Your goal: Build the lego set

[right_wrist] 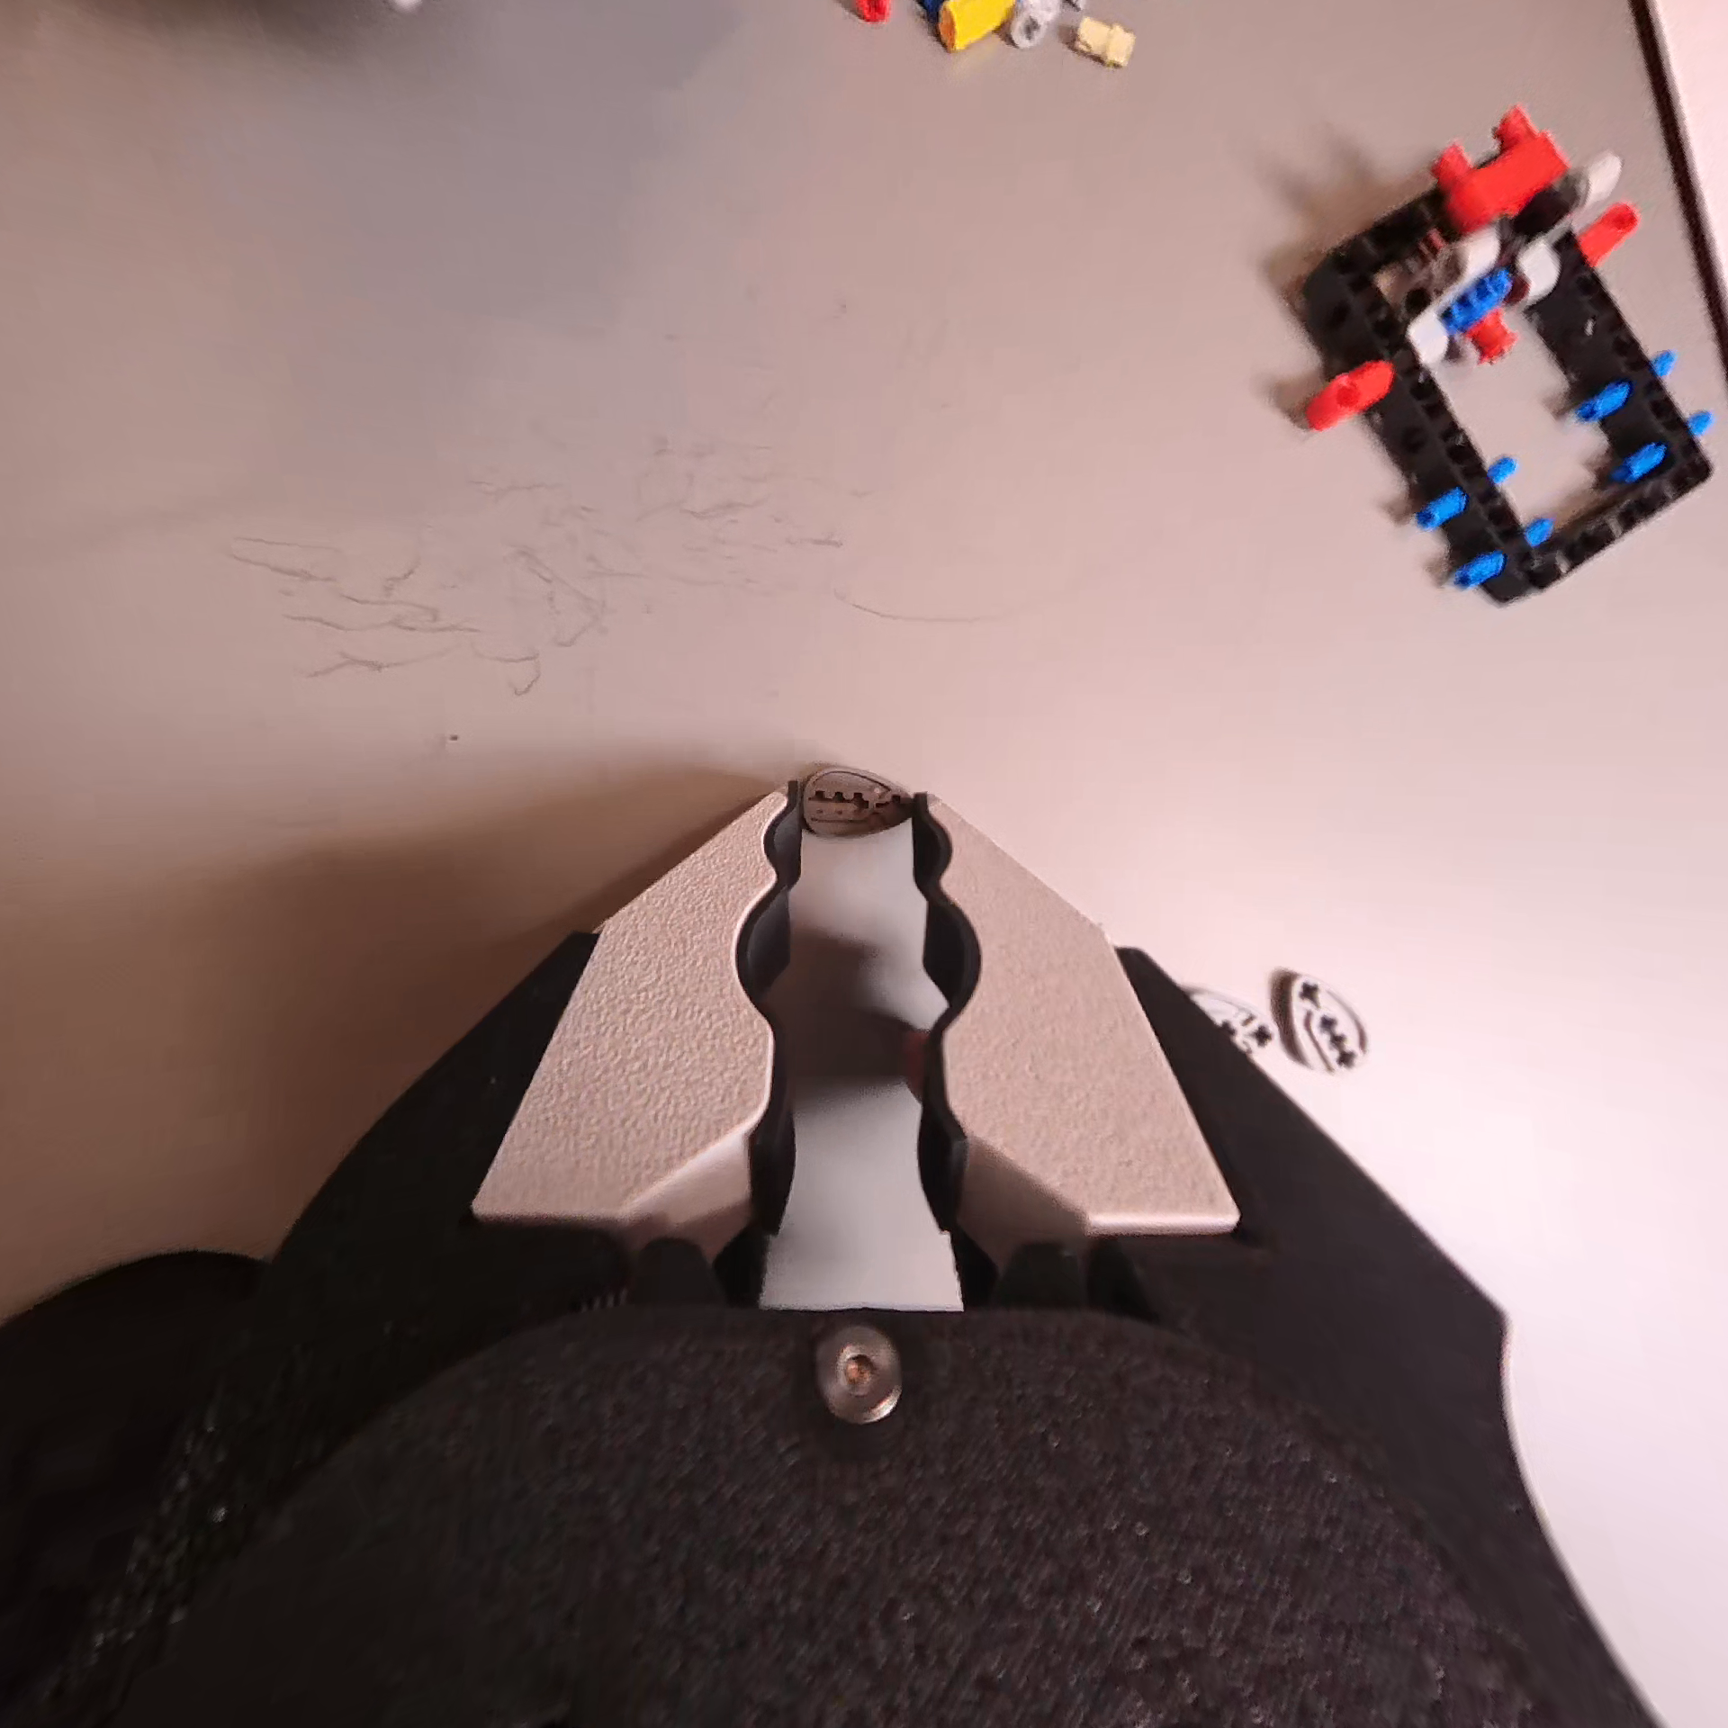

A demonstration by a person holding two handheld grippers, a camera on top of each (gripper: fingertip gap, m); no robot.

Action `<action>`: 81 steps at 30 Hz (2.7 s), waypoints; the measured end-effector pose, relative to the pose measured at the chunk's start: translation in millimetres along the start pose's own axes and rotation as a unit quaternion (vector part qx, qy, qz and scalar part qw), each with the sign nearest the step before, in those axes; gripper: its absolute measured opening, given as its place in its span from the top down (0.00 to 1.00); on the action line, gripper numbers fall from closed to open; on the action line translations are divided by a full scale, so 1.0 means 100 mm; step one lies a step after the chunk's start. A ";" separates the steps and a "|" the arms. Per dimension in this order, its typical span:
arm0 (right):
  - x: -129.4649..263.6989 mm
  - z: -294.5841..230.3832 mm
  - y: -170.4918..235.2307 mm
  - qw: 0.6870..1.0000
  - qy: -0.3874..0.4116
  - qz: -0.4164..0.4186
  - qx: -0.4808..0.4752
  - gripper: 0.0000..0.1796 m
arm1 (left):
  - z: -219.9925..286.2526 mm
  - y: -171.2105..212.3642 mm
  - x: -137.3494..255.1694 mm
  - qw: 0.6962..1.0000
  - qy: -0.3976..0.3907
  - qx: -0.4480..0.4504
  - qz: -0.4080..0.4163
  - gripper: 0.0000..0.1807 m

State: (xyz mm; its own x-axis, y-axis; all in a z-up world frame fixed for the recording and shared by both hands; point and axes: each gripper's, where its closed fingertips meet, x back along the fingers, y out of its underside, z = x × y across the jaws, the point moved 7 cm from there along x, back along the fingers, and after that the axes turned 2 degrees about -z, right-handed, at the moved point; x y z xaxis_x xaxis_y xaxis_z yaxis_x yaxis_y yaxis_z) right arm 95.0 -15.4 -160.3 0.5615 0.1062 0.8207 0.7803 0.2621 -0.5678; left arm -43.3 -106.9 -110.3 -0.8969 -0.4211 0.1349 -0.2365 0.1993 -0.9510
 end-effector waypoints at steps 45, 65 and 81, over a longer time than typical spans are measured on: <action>0.77 -0.43 -0.93 0.954 0.009 0.179 0.238 0.88 | 0.03 0.24 0.08 0.984 0.090 0.081 -0.132 0.98; 0.58 -0.37 -0.84 0.967 -0.022 0.140 0.213 0.88 | 0.04 0.40 0.07 0.970 0.104 0.113 -0.188 0.98; 0.52 -0.38 -0.82 0.969 -0.013 0.118 0.215 0.88 | 0.03 0.45 0.05 0.966 0.100 0.116 -0.210 0.98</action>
State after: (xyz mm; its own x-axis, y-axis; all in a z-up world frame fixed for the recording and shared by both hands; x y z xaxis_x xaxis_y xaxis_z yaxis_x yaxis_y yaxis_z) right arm 70.3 -68.2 -73.6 0.6987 0.2352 0.6756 0.4403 0.6030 -0.6652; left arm -57.7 -103.0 -153.2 -0.7995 -0.2370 0.5519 -0.5266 -0.1654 -0.8339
